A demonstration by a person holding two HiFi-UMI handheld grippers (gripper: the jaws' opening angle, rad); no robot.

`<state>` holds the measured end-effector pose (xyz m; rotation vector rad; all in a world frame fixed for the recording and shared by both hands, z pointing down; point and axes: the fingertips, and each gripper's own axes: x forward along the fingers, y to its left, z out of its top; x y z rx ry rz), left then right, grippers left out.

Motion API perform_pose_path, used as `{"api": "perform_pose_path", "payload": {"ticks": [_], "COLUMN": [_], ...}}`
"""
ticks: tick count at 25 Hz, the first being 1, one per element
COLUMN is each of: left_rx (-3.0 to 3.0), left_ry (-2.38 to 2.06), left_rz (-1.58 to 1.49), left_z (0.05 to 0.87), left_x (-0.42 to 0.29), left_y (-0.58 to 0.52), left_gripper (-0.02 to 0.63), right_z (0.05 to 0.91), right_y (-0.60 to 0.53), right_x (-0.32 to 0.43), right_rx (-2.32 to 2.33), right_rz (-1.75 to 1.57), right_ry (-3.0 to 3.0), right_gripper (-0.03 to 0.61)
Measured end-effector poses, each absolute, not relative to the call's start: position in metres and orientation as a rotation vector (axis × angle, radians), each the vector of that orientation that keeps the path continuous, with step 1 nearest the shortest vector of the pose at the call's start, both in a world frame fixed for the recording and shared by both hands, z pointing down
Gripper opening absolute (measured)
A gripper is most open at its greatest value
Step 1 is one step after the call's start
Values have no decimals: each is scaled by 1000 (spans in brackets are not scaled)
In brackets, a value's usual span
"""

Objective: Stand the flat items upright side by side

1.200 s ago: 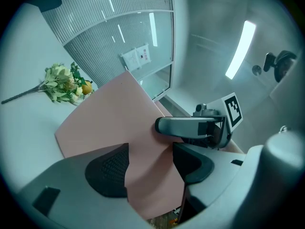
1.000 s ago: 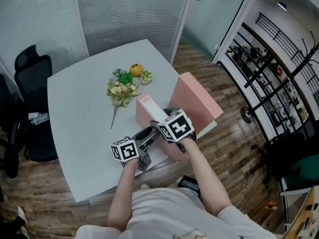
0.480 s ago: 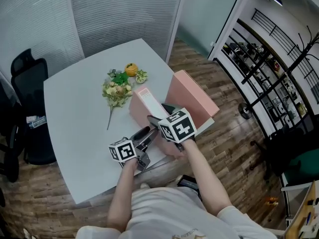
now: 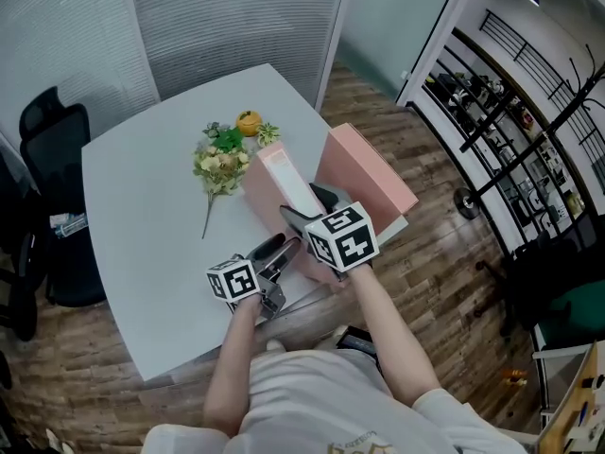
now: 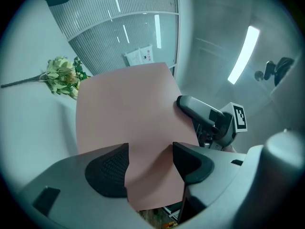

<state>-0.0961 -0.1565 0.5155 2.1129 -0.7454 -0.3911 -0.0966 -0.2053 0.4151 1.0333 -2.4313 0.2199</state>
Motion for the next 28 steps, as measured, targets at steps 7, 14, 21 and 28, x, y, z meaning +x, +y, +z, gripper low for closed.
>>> {"api": "perform_pose_path", "payload": {"ticks": [7,14,21,28], "left_rx": [2093,2080,2059,2045], "left_ry": [-734,-721,-687,-668], "left_rz": [-412,-424,-436,-441], "left_z": [520,522,525,529], "left_x": [-97,-94,-91,-87], "left_y": [-157,-157,-152,-148], "left_gripper": [278,278,278,278], "right_z": [410,404,400,399], "right_y": [-203,-200,-191,-185], "right_x": [-95,-89,-85,-78], "right_rx": [1067,1106,1105,1136], "right_rz": [189,148,123,102], "right_ry": [-2485,-2543,-2578,-2606], "right_gripper": [314,314,314,314]}}
